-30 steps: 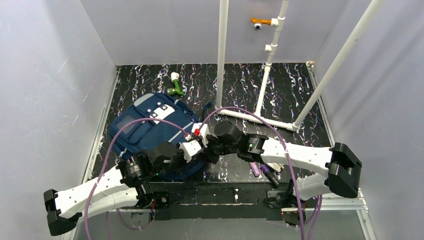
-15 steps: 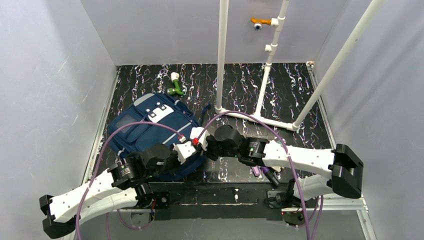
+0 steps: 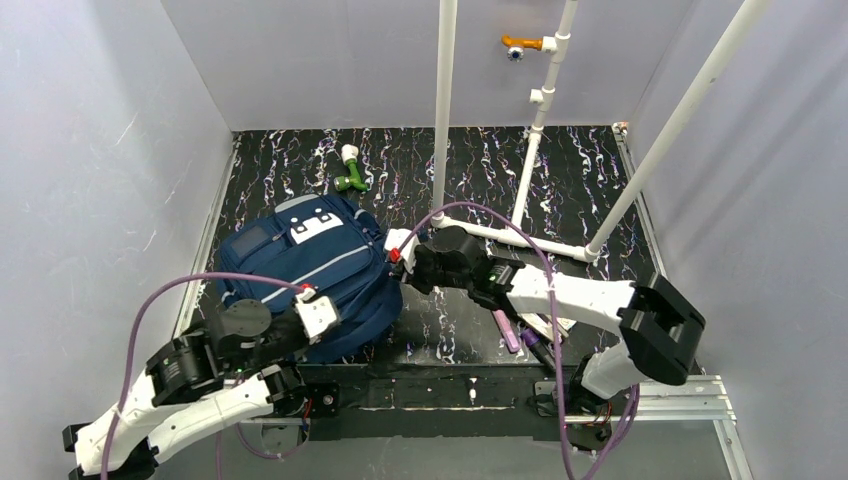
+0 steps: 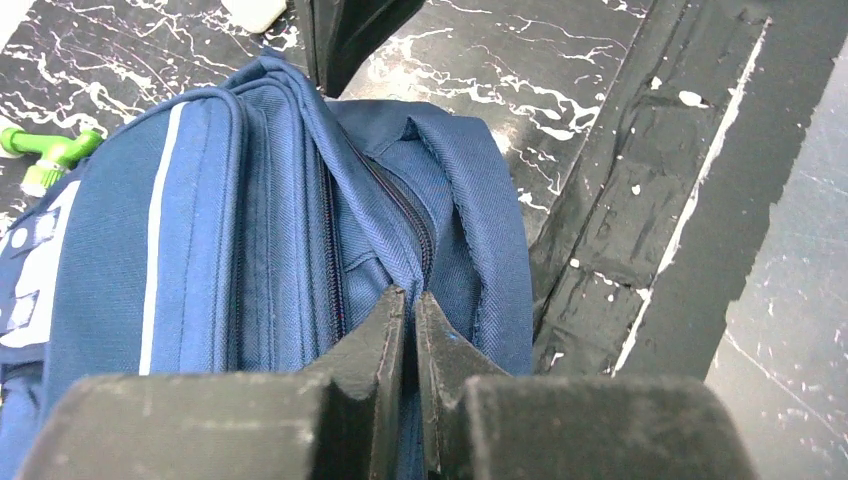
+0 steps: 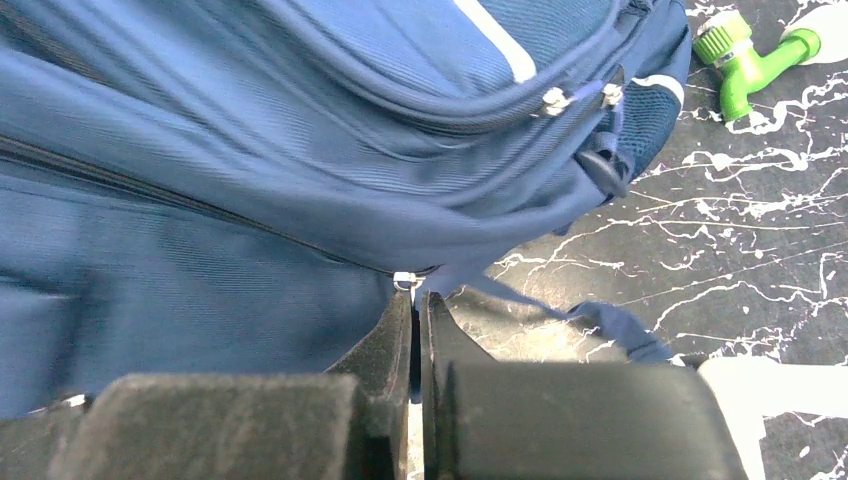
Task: Pack the student bag
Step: Zip the student bag at the center of the board.
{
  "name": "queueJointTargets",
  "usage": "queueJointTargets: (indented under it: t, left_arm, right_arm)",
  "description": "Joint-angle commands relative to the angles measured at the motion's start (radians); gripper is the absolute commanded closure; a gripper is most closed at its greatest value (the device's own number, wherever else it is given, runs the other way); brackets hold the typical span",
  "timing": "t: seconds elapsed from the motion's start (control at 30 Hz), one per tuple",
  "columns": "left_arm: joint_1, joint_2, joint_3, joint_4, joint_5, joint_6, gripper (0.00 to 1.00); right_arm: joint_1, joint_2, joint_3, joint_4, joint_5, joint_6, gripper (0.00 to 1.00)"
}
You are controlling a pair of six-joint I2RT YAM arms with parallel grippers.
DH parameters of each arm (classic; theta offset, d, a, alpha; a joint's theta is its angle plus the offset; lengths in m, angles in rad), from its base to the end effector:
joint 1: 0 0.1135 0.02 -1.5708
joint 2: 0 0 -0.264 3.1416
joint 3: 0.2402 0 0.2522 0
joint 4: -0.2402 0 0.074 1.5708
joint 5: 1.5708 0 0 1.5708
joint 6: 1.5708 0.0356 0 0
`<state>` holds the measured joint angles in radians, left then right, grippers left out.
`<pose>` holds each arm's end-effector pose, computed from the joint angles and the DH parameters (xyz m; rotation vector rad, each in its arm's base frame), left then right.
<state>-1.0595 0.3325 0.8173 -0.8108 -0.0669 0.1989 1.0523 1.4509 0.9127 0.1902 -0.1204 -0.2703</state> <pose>0.0329 -0.0538 0.3318 1.0981 1.5873 -0.5189 0.1610 0.2907 0.2643 -1.2738 1.5016 0.6352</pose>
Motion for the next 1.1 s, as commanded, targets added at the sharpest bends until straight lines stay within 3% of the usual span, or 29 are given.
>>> queueJointTargets:
  t: [0.0,0.3,0.63,0.77,0.8,0.87,0.9,1.0,1.07]
  left_arm:
    - [-0.002,-0.032,0.133,-0.070,0.108,0.068,1.00]
    - [-0.002,-0.107,0.241,-0.181,0.082,0.145,1.00]
    - [-0.002,-0.141,0.315,-0.205,0.009,0.162,1.00]
    - [-0.002,-0.115,0.291,-0.194,0.012,0.149,1.00]
    - [-0.002,-0.099,0.269,-0.178,0.011,0.137,1.00]
    - [-0.002,-0.048,0.182,-0.086,0.008,0.097,1.00]
    - [-0.002,-0.013,0.122,-0.020,0.020,0.075,1.00]
    - [-0.002,0.137,-0.049,0.255,0.034,0.014,1.00]
    - [0.001,0.232,-0.135,0.467,0.007,-0.042,1.00]
  right_arm:
    - [-0.055,0.089,0.023,0.116,0.003,-0.041,0.99]
    - [-0.138,0.296,0.168,0.213,-0.051,-0.059,0.99]
    - [-0.143,0.528,0.334,0.302,-0.079,-0.064,0.99]
    - [-0.156,0.557,0.428,0.157,-0.034,-0.064,0.99]
    - [-0.156,0.545,0.454,0.069,-0.015,-0.063,0.92]
    - [-0.156,0.500,0.489,-0.109,0.013,-0.024,0.60]
    - [-0.156,0.470,0.493,-0.199,0.037,0.002,0.49]
    - [-0.160,0.351,0.410,-0.334,0.145,0.095,0.23]
    - [-0.164,0.267,0.340,-0.380,0.188,0.137,0.14]
